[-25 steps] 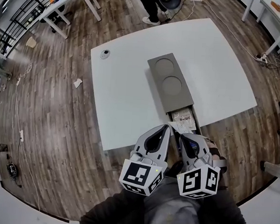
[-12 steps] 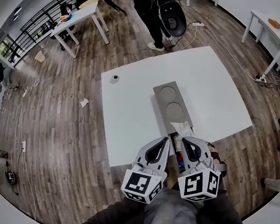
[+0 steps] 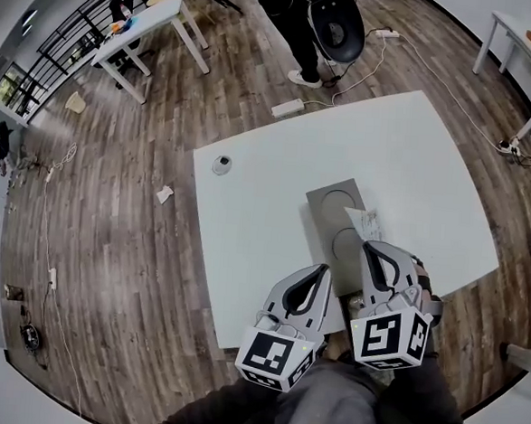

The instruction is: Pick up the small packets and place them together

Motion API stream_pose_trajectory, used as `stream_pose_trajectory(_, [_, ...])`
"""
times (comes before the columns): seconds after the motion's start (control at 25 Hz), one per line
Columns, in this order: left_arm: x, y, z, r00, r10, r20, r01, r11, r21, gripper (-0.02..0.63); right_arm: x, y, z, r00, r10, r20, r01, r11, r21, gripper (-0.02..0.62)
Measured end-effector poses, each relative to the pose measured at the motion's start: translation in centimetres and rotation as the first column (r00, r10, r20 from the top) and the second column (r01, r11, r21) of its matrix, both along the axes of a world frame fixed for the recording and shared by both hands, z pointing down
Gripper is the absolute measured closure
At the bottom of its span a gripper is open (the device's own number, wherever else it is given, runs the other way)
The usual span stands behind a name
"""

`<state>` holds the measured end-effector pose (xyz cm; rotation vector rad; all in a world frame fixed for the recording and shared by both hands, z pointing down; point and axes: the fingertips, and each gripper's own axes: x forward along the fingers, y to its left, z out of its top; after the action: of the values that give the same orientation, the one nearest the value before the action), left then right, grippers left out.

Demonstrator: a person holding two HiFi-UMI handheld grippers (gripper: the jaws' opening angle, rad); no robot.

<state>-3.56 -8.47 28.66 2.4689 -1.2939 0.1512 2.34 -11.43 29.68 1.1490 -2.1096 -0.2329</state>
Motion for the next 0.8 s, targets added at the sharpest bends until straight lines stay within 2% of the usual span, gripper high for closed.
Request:
stream_pose_trajectory(0.28, [-2.0,-2.9,2.4,1.0,-0.008,-0.014,0.007,0.997,-0.073,0.611,-1.6,-5.0,2.5,0.998,0.016,-0.057,-0.017,1.0,-0.024,0.591])
stream_pose_trajectory(0.64, [-4.7,-4.1,5.1,0.999,-0.041,-0.034,0.036,0.989,-0.142,0.611,-4.8,-6.1,7.3,0.99,-0.038,-0.137,0.024,0.995,-0.1,0.591])
stream_pose_trajectory(0.8, [-5.2,-4.5,5.8,0.998,-0.041,-0.037,0.036,0.988,-0.148,0.611,-5.6,-6.2,8.9,0.99,-0.049,-0.135,0.029,0.989,-0.146,0.591])
